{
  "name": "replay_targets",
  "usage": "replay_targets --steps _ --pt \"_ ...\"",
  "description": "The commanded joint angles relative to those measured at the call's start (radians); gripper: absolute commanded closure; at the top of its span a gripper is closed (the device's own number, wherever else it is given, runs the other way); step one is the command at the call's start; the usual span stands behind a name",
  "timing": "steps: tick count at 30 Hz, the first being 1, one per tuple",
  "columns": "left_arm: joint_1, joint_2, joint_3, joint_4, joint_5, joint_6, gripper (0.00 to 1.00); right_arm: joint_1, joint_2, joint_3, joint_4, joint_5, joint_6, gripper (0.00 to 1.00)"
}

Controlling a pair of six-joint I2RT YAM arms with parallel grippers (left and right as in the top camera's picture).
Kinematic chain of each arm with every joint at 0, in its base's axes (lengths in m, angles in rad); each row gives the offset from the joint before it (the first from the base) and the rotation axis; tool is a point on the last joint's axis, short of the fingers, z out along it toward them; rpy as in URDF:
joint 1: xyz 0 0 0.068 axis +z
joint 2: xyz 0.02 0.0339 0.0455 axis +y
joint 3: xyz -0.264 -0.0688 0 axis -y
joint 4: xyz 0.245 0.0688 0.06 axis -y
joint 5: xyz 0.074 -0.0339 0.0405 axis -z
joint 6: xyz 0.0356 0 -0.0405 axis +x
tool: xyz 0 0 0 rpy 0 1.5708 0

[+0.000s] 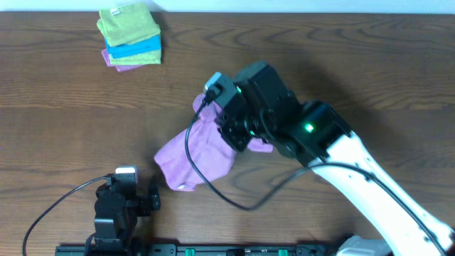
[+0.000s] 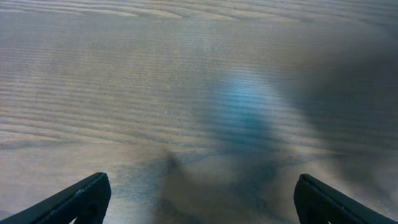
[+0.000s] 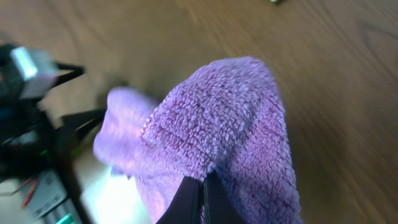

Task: Fold the cloth
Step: 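Lift and shake the pink cloth with the right gripper to spread it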

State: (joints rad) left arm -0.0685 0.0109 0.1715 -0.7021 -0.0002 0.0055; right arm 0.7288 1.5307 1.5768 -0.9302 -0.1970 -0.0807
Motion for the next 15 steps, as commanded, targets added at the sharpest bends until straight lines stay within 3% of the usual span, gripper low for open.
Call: replay_targets --steps 1,6,7,8,10,12,15 --pt "-0.005 -0.007 -0.011 -0.023 0.000 0.014 0.05 -0.072 0.129 0.001 0.047 0.040 -0.011 0.99" --pt "-0.005 -0.007 -0.011 -0.023 0.000 0.014 0.05 -0.221 0.391 0.001 0.273 0.109 0.001 0.97" --pt "-0.005 -0.007 -0.011 -0.023 0.000 0.014 0.05 -0.251 0.449 0.001 0.333 0.179 0.017 0.83" --pt "-0.005 -0.007 -0.011 -0.023 0.000 0.014 0.04 -0.286 0.513 0.002 0.399 0.278 0.040 0.55" --pt "-0.005 -0.007 -0.011 -0.023 0.000 0.014 0.05 -0.327 0.568 0.011 0.422 0.356 0.063 0.27" --pt "-0.005 -0.007 -0.011 -0.023 0.000 0.014 0.05 -0.364 0.570 0.026 0.369 0.347 0.124 0.17" --pt "-0.005 -0.007 -0.011 -0.022 0.000 0.014 0.05 -0.379 0.505 0.034 0.304 0.283 0.159 0.16"
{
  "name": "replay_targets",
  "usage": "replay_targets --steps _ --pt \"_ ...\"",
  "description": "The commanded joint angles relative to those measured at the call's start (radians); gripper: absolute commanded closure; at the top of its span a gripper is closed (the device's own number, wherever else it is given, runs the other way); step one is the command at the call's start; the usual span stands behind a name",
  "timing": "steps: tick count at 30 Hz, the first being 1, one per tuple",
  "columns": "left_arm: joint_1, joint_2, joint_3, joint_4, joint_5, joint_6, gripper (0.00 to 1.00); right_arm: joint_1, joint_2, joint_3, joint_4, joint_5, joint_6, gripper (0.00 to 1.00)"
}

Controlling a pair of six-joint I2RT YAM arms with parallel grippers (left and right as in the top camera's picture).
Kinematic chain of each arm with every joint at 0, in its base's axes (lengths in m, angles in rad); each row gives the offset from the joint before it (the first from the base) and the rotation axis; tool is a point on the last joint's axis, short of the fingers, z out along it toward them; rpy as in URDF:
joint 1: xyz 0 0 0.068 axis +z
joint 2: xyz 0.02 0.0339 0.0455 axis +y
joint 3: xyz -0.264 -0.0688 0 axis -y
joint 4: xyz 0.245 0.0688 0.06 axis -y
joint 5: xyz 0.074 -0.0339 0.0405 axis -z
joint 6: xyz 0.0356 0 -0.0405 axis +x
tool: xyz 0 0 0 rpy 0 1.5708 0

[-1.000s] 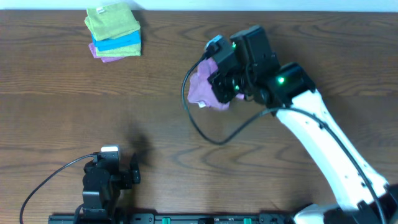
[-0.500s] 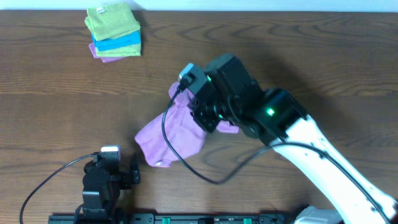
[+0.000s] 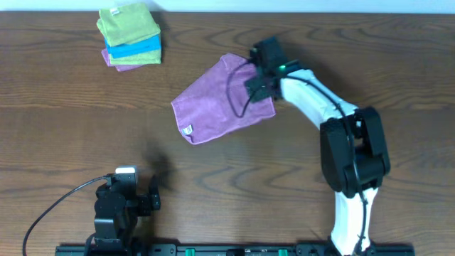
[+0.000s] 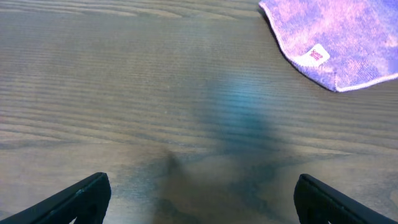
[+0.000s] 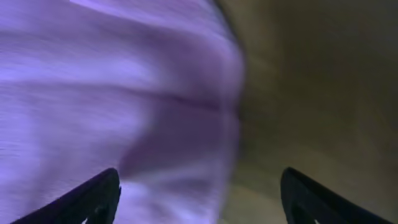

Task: Fold the cloth
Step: 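Lift and shake the pink cloth with the right gripper to spread it, then reach the left gripper to the cloth's labeled left corner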

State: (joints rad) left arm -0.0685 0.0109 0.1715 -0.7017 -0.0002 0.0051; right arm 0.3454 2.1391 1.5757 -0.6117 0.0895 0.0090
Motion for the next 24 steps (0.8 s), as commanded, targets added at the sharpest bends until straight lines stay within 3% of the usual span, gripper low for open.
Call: replay_targets --steps 1,9,14,16,19,24 --pt "-0.005 -0.007 -0.011 -0.023 0.000 0.014 0.05 0.003 -0.130 0.035 -0.028 -0.021 0.069 0.15" --pt "-0.005 -0.007 -0.011 0.030 0.044 -0.033 0.05 -0.027 -0.346 0.035 -0.092 -0.222 0.136 0.12" --pt "-0.005 -0.004 0.024 0.133 0.178 -0.069 0.05 -0.136 -0.349 0.000 -0.191 -0.475 0.151 0.09" --pt "-0.005 0.012 0.064 0.132 0.172 -0.109 0.04 -0.180 -0.349 -0.035 -0.193 -0.544 0.151 0.13" --pt "-0.005 0.088 0.142 0.130 0.174 -0.151 0.04 -0.239 -0.349 -0.090 -0.193 -0.612 0.134 0.14" --pt "-0.005 0.364 0.324 0.129 0.202 -0.244 0.04 -0.286 -0.349 -0.191 -0.185 -0.685 0.104 0.12"
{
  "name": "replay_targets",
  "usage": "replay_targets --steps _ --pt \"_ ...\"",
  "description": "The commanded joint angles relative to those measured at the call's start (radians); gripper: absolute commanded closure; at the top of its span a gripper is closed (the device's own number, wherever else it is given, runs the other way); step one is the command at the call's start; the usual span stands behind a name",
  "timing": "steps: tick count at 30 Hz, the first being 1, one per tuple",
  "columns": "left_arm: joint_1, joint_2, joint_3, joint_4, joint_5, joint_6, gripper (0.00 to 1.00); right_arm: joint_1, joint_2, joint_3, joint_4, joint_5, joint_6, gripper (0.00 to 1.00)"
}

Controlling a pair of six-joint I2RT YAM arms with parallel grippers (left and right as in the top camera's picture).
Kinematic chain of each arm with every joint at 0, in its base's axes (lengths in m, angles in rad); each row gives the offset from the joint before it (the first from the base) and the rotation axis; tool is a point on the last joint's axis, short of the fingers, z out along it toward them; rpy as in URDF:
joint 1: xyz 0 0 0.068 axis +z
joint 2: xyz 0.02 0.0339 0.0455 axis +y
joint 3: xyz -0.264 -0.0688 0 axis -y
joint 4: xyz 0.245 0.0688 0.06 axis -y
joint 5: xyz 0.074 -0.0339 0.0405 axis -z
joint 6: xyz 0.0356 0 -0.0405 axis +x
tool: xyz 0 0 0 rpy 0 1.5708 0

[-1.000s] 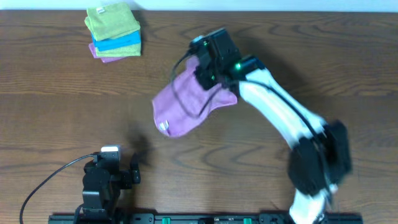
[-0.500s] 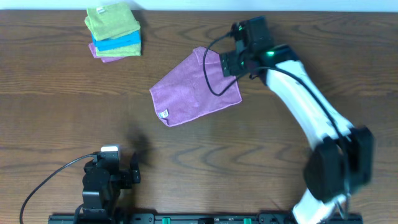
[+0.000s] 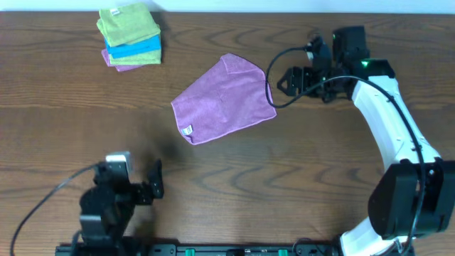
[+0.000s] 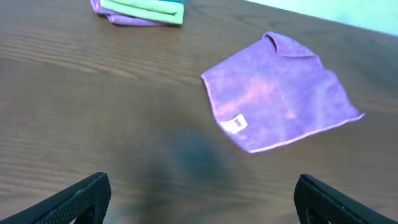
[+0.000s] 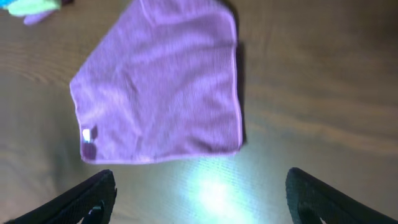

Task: Fold the cloth
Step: 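Reach the left gripper to the cloth's labeled left corner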

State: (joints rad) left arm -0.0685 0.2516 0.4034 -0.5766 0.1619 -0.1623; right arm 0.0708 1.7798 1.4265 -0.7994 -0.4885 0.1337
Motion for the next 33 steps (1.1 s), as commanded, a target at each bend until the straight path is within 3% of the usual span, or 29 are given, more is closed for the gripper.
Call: replay_targets --steps 1,5,10,14,18,26,33 --pt "-0.005 0.185 0.132 0.004 0.060 -0.085 0.04 -0.017 0.010 -0.060 0.011 -0.121 -0.027 0.12" --pt "-0.005 0.523 0.364 -0.005 0.227 -0.111 0.05 -0.029 0.010 -0.158 0.076 -0.201 -0.026 0.10" --pt "-0.005 0.780 0.496 0.020 0.386 -0.116 0.05 -0.040 0.010 -0.230 0.116 -0.253 -0.022 0.11" --pt "-0.005 0.913 0.498 0.067 0.442 -0.237 0.04 -0.052 0.010 -0.246 0.111 -0.256 -0.014 0.11" --pt "-0.005 1.058 0.497 0.105 0.462 -0.488 0.04 -0.055 0.010 -0.246 0.110 -0.256 -0.007 0.11" --pt "-0.005 1.277 0.497 0.232 0.548 -0.628 0.05 -0.055 0.010 -0.246 0.110 -0.256 0.017 0.11" --pt "-0.004 1.437 0.493 0.246 0.647 -0.632 0.05 -0.055 0.010 -0.246 0.106 -0.257 0.027 0.11"
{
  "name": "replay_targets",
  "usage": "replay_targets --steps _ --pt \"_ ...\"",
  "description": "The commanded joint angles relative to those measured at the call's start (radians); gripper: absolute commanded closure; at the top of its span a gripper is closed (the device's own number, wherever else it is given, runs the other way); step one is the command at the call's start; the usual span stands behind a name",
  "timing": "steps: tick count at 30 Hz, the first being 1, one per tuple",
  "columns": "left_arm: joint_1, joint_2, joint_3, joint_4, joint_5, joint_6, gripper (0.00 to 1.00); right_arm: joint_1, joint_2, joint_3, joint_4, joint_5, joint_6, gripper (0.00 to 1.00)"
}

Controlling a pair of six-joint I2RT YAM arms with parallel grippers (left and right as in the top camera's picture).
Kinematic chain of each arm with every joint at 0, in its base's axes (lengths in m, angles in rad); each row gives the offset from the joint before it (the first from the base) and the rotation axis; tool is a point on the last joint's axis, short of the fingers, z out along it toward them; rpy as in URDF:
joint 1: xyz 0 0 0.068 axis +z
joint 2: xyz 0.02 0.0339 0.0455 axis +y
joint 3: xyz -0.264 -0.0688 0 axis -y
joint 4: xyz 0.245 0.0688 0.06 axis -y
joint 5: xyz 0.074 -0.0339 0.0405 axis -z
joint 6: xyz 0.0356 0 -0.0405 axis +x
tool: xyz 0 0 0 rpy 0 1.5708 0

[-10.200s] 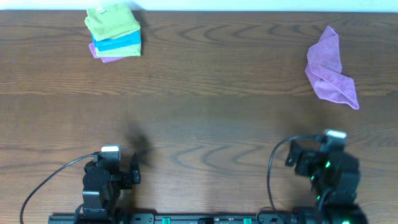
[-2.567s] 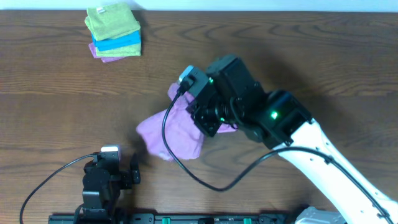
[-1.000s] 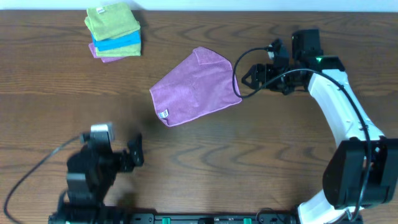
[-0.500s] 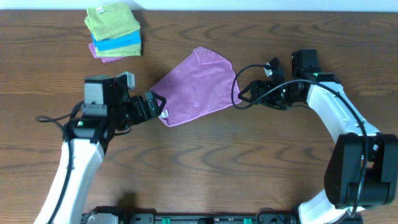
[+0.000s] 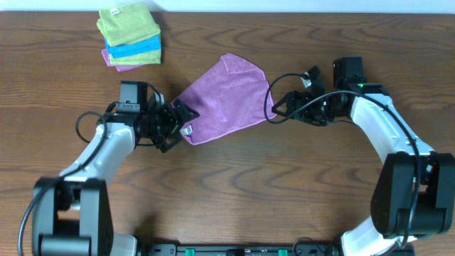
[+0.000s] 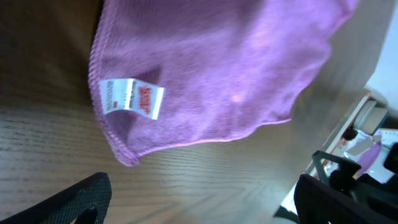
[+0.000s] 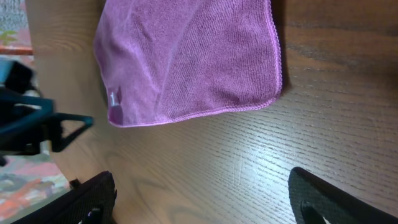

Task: Fold the cloth
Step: 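Reach the left gripper to the cloth's labeled left corner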

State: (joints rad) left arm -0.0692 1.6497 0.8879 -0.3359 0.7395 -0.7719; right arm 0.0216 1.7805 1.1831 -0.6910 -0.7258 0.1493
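The purple cloth [image 5: 224,99] lies spread flat on the wooden table, one far corner turned over a little. Its white tag [image 6: 130,98] sits at the near left corner. My left gripper [image 5: 176,125] is open just beside that corner, low over the wood; in its wrist view the cloth [image 6: 217,68] fills the top and the gripper [image 6: 202,202] holds nothing. My right gripper [image 5: 276,109] is open at the cloth's right corner. The right wrist view shows the cloth [image 7: 186,62] ahead of the empty gripper [image 7: 202,199].
A stack of folded green, blue and purple cloths [image 5: 130,35] lies at the far left. The table's far edge [image 5: 284,11] runs along the top. Cables hang from both arms over the wood.
My left arm has gone from the table's near edge out to the cloth's tagged left corner. My right gripper has come nearer and lower at the cloth's right corner. The cloth has not moved.
First my right gripper was shut on the bunched cloth, held up over mid-table. Then the cloth lay spread flat farther back with that gripper open over its right edge. Then the right gripper stood off to the right. Now both open grippers flank the cloth.
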Motion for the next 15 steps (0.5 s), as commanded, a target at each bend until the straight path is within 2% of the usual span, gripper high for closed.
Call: replay_targets --steps 1,8,15 --pt "-0.003 0.051 0.006 0.013 0.075 -0.023 0.05 -0.005 0.009 -0.003 -0.002 -0.019 0.015 0.11" --pt "-0.003 0.080 -0.069 0.116 0.082 -0.085 0.05 -0.005 0.009 -0.003 -0.008 -0.020 0.015 0.11" --pt "-0.003 0.080 -0.208 0.353 0.081 -0.212 0.05 -0.005 0.009 -0.003 -0.007 -0.042 0.023 0.11"
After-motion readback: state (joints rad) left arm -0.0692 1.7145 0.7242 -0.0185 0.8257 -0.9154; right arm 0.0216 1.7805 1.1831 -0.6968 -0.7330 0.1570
